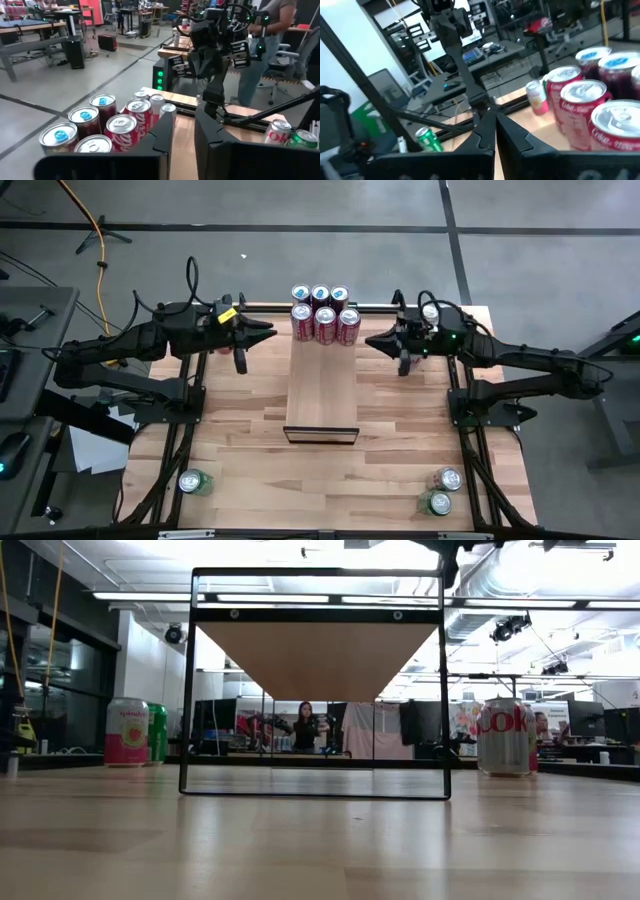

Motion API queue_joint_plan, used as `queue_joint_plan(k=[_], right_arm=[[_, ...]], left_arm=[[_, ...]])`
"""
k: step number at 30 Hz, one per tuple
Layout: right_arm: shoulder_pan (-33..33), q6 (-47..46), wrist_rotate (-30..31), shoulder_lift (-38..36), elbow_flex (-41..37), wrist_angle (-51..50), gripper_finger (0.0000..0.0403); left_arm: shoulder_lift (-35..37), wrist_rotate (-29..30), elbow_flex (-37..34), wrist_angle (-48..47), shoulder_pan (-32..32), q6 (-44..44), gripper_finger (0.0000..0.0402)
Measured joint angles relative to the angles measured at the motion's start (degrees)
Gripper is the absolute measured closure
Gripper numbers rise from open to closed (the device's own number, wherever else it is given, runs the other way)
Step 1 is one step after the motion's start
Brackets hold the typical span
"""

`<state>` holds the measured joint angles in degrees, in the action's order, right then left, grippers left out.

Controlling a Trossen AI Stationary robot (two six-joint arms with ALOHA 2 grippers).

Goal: Place canned beverage on shelf
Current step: Put the bottom left green soda can on the shelf

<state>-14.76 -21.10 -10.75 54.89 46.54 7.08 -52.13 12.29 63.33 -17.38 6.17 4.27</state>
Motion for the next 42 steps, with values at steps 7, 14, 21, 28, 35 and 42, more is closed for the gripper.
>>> queue_joint_plan(k=[7,14,21,28,35,42], right_arm=[[0.63,3.48,0.91,0.0,-0.02,-1.71,0.0377],[0.67,3.79,4.55,0.07,3.0,-8.25,0.0229],[0.73,6.63,8.6,1.13,11.13,-24.29,0.0089],[0.56,9.45,9.17,1.75,12.96,-28.86,0.005],[0.52,10.12,14.16,1.75,12.96,-29.51,0.0049],[0.52,4.84,21.57,2.4,12.96,-32.28,0.0049]], left_arm=[[0.41,0.33,0.0,-0.75,0.03,0.15,0.0318],[0.45,2.48,0.0,-0.72,0.23,0.65,0.0224],[0.45,5.35,0.0,-0.77,0.23,4.1,0.0134],[0.45,5.53,0.0,-0.87,0.23,4.02,0.01],[-0.99,2.19,5.03,-11.95,0.23,7.55,0.0099],[-11.16,-12.64,17.19,-48.12,-1.7,16.33,0.0099]])
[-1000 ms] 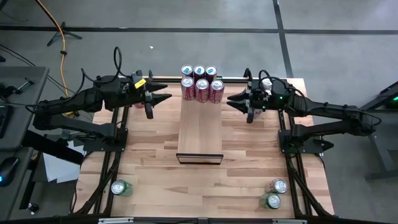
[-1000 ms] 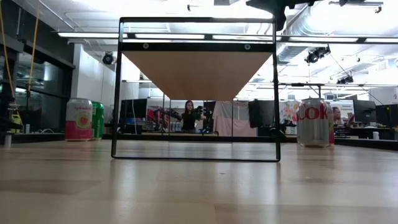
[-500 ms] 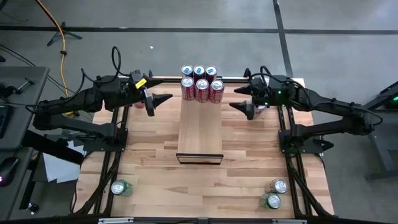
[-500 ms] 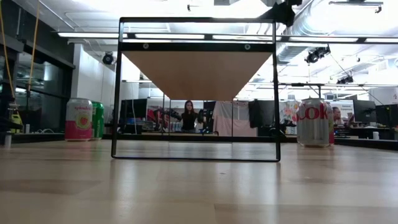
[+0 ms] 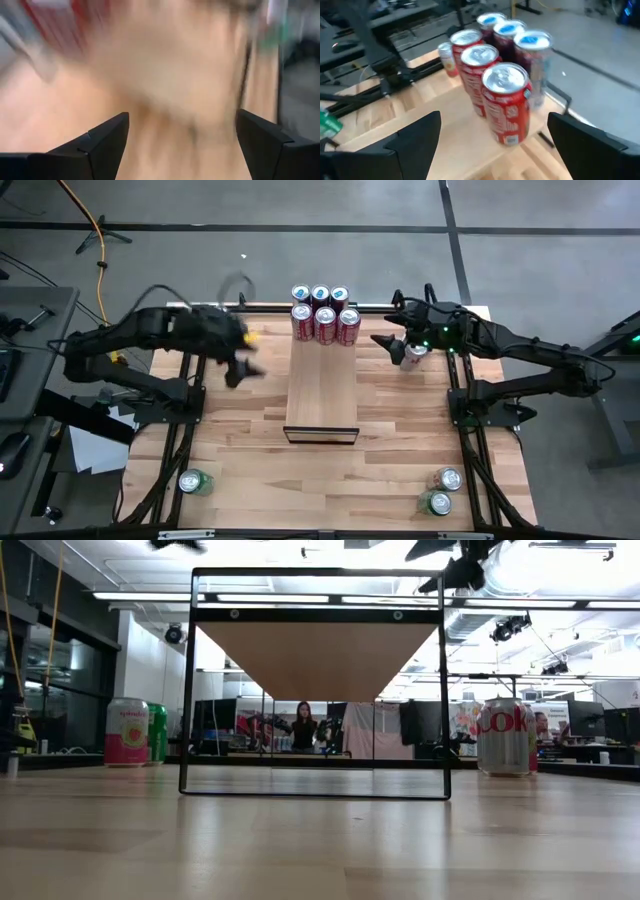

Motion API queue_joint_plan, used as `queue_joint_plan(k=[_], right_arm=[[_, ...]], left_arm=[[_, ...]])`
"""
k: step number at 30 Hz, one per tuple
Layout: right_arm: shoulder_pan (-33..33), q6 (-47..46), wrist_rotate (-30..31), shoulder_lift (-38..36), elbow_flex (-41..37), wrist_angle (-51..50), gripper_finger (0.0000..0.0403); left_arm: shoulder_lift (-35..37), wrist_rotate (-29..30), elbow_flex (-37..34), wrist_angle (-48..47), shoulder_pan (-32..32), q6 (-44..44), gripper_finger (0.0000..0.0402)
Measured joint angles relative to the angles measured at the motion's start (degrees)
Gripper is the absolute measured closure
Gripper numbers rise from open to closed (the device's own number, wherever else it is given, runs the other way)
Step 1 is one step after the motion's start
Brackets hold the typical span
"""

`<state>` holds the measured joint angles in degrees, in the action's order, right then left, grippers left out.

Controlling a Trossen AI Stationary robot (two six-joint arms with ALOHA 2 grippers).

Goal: Place canned beverage on shelf
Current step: Put the bottom left green soda can on the shelf

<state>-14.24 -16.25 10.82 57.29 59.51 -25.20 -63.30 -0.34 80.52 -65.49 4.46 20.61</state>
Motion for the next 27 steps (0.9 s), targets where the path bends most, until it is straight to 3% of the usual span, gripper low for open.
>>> queue_joint_plan(k=[3,6,12,17,21,27], right_arm=[[0.03,-4.54,0.14,0.96,0.02,-1.97,0.0049],[0.3,-7.89,-0.35,2.36,0.02,-3.38,0.0049],[1.36,-8.27,-1.26,5.63,0.02,-4.28,0.0049],[2.04,-6.77,-4.95,8.48,0.02,-4.42,0.0049],[2.76,-5.86,-5.65,10.29,0.02,-5.06,0.0049],[3.43,-5.29,-5.77,10.98,0.02,-5.87,0.0049]], left_arm=[[-4.0,-9.1,-0.43,-15.54,-4.12,5.15,0.0099],[-5.43,-11.62,-3.1,-24.62,-11.63,13.12,0.0099],[-3.55,-10.81,-6.8,-19.03,-31.62,43.78,0.0099],[-7.68,-10.92,-6.87,-15.83,-45.25,63.93,0.0099],[-13.76,-13.14,-6.87,-15.56,-53.29,70.02,0.0099],[-21.12,-10.81,-6.87,-10.32,-62.5,68.34,0.0099]])
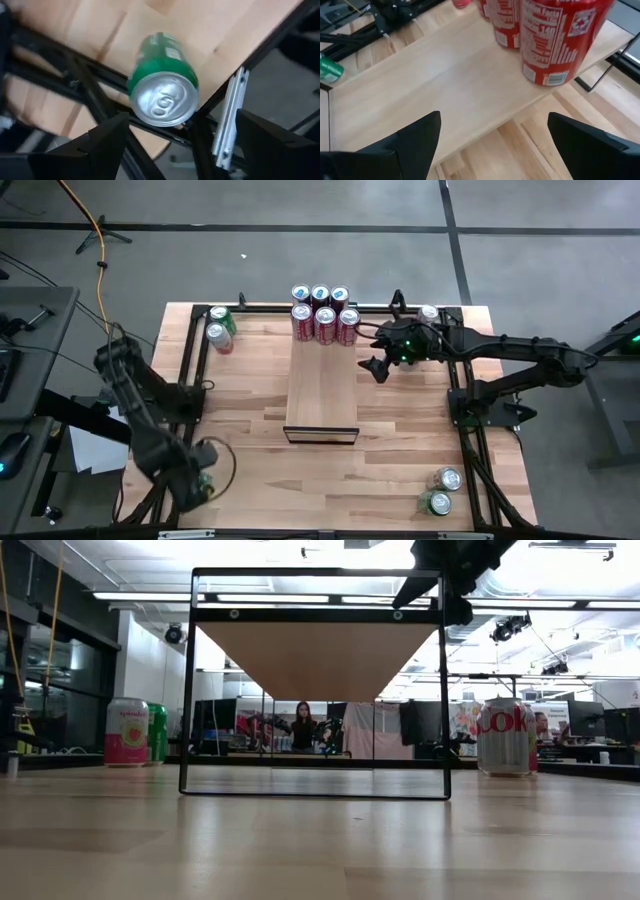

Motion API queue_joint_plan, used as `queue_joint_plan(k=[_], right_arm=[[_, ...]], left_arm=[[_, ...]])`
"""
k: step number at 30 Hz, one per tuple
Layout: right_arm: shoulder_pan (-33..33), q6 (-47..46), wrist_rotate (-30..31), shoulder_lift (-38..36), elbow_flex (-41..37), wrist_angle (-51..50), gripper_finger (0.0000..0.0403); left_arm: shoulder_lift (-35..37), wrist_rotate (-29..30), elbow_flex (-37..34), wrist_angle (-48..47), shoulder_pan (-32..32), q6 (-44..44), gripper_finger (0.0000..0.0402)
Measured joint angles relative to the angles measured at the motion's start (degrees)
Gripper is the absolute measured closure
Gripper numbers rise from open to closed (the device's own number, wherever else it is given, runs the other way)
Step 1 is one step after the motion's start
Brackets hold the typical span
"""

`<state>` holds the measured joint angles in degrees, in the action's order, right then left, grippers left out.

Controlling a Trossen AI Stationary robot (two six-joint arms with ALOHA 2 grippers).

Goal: Place canned beverage on shelf
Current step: Put the bottom left green soda can on the shelf

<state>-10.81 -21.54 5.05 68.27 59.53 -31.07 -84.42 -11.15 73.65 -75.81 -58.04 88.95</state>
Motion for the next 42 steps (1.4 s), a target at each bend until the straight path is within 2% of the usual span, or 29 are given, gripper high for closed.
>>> queue_joint_plan(k=[10,16,21,24,32,38,42], right_arm=[[0.0,-0.46,-1.02,0.0,0.0,-0.24,0.0049],[-0.02,0.71,-0.97,0.0,0.0,-0.72,0.0049],[-0.02,1.03,-0.97,0.0,0.0,-0.9,0.0049],[-0.02,1.04,-0.97,0.0,0.0,-0.9,0.0049],[-0.02,2.5,-0.49,-0.01,0.0,-0.9,0.0049],[-0.02,2.54,-0.08,-0.02,0.0,-0.9,0.0049],[-0.02,2.54,-0.08,-0.02,0.0,-0.9,0.0049]], left_arm=[[-3.03,11.73,-0.02,-5.67,-7.46,-2.68,0.0099],[-3.15,11.88,-0.02,-1.49,-9.25,-7.1,0.0099],[-3.17,12.13,-0.02,-1.8,-10.27,-7.13,0.0099],[-3.37,14.21,-0.02,-1.92,-10.83,-7.15,0.0099],[-8.51,13.93,-0.08,0.69,-10.83,-12.17,0.0099],[-11.84,12.64,-0.11,0.89,-10.57,-8.89,0.01],[-12.48,11.24,-0.11,1.19,-10.56,-7.26,0.0118]])
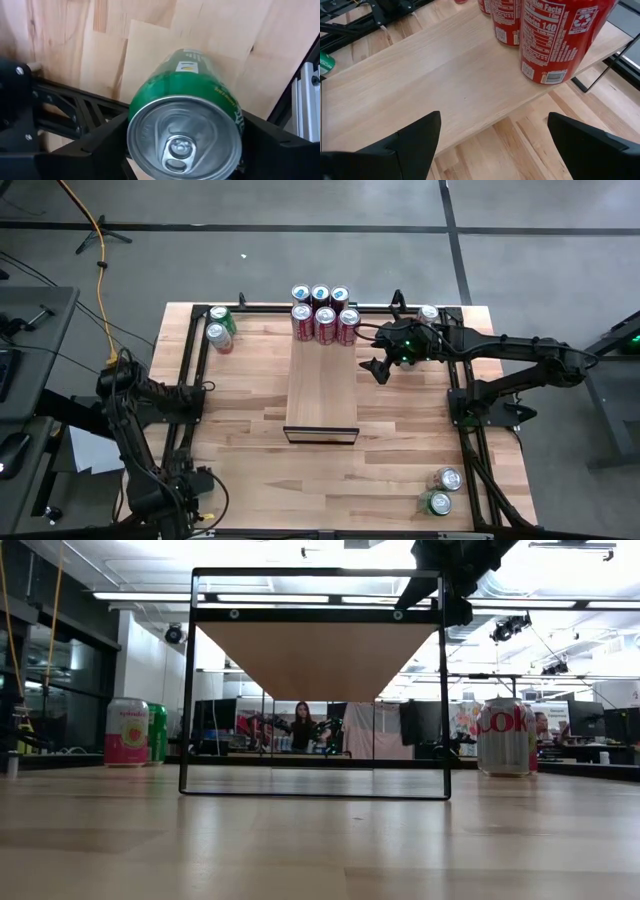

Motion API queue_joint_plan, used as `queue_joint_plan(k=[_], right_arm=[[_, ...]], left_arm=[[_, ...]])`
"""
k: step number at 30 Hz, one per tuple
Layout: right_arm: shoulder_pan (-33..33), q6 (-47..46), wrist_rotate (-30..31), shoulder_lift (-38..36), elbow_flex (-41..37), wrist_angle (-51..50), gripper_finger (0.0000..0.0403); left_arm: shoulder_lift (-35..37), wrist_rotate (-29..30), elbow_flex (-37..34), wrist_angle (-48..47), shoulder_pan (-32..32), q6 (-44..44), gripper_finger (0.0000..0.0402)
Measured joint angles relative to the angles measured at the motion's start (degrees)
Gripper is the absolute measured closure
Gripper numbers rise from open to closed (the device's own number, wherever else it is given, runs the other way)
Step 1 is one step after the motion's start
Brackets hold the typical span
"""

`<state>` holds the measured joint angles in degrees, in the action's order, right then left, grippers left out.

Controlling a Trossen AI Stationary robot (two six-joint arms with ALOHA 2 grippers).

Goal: Place canned beverage on shelf
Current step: Put the bottom left green soda can on the shelf

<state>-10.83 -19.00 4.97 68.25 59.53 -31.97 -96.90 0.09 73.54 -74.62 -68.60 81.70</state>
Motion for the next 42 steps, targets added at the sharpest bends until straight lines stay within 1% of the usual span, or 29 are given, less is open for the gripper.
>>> queue_joint_plan(k=[2,6,8,11,14,18,20,23,26,28,31,33,35,37,39,42], right_arm=[[0.0,0.0,0.02,0.0,0.0,0.0,0.0049],[0.0,0.0,0.04,0.0,0.0,0.0,0.0049],[0.0,0.0,0.03,0.0,0.0,0.02,0.0049],[0.0,0.01,-0.61,0.0,0.0,0.08,0.0049],[-0.02,0.0,-5.72,0.0,0.0,2.36,0.0049],[0.02,-1.74,-16.85,-0.08,0.0,10.34,0.0049],[0.69,-4.58,-21.21,-0.11,0.0,16.26,0.0049],[3.12,-7.22,-24.34,-0.1,0.0,25.3,0.0049],[6.45,-7.71,-24.87,-0.09,0.0,32.7,0.0049],[8.52,-7.07,-23.02,-0.09,0.0,35.19,0.0049],[10.8,-6.59,-16.76,0.06,0.67,33.46,0.0049],[11.66,-6.49,-13.66,0.89,1.75,31.12,0.0049],[12.27,-6.31,-11.3,2.08,2.91,28.42,0.0049],[12.69,-4.74,-9.18,3.62,4.35,26.55,0.0049],[12.87,-2.68,-7.7,4.97,5.86,23.83,0.0049],[12.87,0.25,-6.08,7.02,8.84,18.77,0.0049]], left_arm=[[0.05,-0.28,0.0,-0.04,0.0,0.73,0.014],[1.45,-0.83,-0.02,-0.54,1.19,2.61,0.0207],[3.47,-1.37,0.35,-1.68,2.27,2.83,0.0212],[7.99,-0.82,2.62,-4.34,4.45,0.4,0.0212],[13.87,2.18,6.35,-5.73,7.55,-1.9,0.0212],[20.63,8.11,13.07,-8.12,14.99,-8.71,0.0212],[21.97,9.07,17.26,-10.77,20.45,-15.22,0.0212],[21.35,9.89,23.8,-15.63,29.68,-30.46,0.0212],[19.71,12.55,27.78,-14.77,38.49,-49.72,0.0212],[18.16,16.02,29.58,-13.84,43.57,-61.73,0.0212],[16.63,20.08,30.18,-10.63,50.75,-77.86,0.0212],[16.03,20.5,30.18,-6.63,54.81,-86.86,0.0212],[15.89,19.65,30.18,-1.39,58.2,-94.6,0.0212],[15.43,17.83,30.34,4.03,61.13,-100.98,0.0212],[14.86,15.25,30.34,9.18,63.37,-105.33,0.0212],[13.98,12.85,30.34,11.98,64.75,-110.36,0.0212]])
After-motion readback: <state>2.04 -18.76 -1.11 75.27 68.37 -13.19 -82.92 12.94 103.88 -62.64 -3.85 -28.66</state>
